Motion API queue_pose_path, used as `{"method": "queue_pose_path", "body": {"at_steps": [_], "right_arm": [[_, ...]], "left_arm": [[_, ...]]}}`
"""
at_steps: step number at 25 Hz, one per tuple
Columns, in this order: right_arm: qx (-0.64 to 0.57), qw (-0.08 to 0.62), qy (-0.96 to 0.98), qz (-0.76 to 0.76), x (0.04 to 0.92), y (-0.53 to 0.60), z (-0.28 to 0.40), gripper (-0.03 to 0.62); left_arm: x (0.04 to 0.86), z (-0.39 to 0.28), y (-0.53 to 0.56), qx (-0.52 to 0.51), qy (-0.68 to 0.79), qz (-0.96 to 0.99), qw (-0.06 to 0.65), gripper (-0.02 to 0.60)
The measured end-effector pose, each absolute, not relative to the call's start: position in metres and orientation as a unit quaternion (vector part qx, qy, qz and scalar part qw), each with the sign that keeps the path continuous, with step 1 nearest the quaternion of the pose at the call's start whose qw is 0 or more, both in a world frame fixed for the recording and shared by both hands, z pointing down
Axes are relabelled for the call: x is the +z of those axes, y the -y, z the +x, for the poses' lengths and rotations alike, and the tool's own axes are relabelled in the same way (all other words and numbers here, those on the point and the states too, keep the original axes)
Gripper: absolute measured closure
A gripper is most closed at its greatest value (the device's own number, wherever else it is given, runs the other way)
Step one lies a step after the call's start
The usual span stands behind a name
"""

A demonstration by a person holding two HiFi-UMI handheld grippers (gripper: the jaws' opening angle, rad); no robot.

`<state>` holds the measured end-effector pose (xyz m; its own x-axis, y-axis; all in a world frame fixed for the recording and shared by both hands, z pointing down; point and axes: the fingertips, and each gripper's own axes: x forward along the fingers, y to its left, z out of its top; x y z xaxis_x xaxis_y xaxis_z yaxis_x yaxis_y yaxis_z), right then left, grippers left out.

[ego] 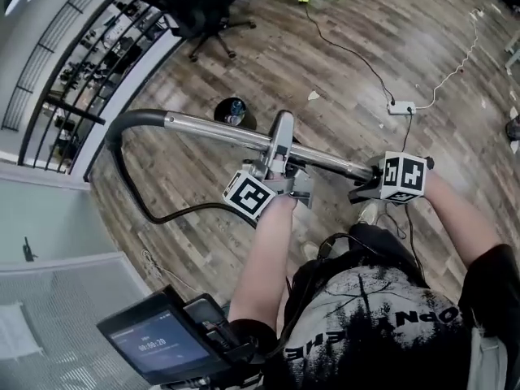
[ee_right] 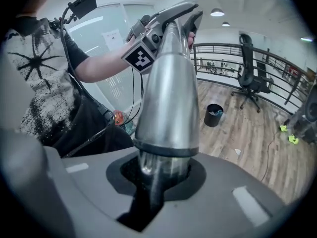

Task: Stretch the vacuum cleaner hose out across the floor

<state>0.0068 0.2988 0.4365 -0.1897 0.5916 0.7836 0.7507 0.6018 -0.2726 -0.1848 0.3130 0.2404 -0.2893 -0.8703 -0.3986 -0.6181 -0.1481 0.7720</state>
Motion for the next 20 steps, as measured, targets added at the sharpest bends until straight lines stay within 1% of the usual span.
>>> {"method": "queue_pose_path", "body": {"at_steps": [5, 11, 20], "right_arm": [[-0.072, 0.468, 0.778, -0.414, 0.432, -0.216, 0.030, 0.519], [-0.069, 0.477, 0.794, -0.372, 0.452, -0.091, 0.052, 0.522], [-0.037, 0.492, 0.811, -0.315, 0.451, 0.001, 0.095, 0.522]], "left_arm": [[0.248, -0.167, -0.222, -0.485, 0.634, 0.578, 0.169, 0.528], [0.274, -0.144, -0.086, -0.486, 0.608, 0.589, 0.216, 0.529], [0.277, -0.103, 0.031, -0.482, 0.565, 0.618, 0.259, 0.529]]}}
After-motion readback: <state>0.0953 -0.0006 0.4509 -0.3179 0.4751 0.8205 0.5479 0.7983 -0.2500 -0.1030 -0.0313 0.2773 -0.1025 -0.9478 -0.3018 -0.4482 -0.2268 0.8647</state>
